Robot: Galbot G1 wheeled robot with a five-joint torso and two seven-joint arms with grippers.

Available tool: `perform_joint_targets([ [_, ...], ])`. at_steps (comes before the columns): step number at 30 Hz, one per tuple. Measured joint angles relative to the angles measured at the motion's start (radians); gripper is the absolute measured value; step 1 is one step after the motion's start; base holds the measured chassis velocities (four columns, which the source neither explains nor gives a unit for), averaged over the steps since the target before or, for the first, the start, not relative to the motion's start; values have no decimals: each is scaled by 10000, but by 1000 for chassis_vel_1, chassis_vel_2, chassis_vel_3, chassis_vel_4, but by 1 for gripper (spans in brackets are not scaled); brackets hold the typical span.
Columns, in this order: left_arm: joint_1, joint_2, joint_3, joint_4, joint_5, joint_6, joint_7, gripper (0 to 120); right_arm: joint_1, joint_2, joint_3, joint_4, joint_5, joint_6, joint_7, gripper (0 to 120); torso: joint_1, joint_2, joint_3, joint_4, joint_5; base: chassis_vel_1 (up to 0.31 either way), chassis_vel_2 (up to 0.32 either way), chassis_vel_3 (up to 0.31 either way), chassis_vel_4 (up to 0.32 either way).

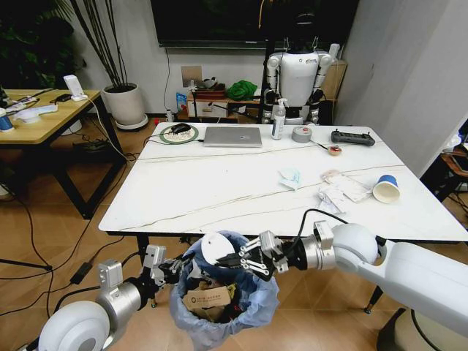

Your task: Pick up the trash bin and place the trash from the table into it.

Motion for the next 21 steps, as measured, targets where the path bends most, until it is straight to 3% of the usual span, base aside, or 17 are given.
perform_joint_targets([
  [5, -17, 2, 4, 27, -3, 0, -13, 0, -187, -127, 236, -38, -49, 31, 5, 30, 0, 0, 0, 0, -1, 0, 0, 0, 0],
  [8, -16, -2, -3, 42, -2, 0, -16, 0, -229, -135, 385, -51, -10, 34, 45, 36, 0, 0, 0, 0, 0, 0, 0, 0, 0],
  [12, 27, -59, -8, 41, 58, 1, -17, 0, -266, 161, 866, -382, 553, -38, 410, 54, 0, -1, 0, 0, -2, 0, 0, 0, 0],
  [15, 50, -88, -6, 49, 121, 2, -17, 0, -256, 446, 1084, -668, 851, -170, 791, 62, 1, -1, 0, 0, -1, 0, 0, 0, 0],
  [16, 64, -122, 1, 33, 134, 4, -17, 0, -128, 973, 1251, -1108, 1018, -305, 2139, 75, 2, -2, 0, 1, -1, 0, 0, 0, 0],
  [21, 89, -172, 1, 29, 180, 5, -16, 0, 105, 1632, 1350, -1677, 1089, -874, 4459, 91, 3, -2, 1, 1, -2, 0, 0, 0, 0],
])
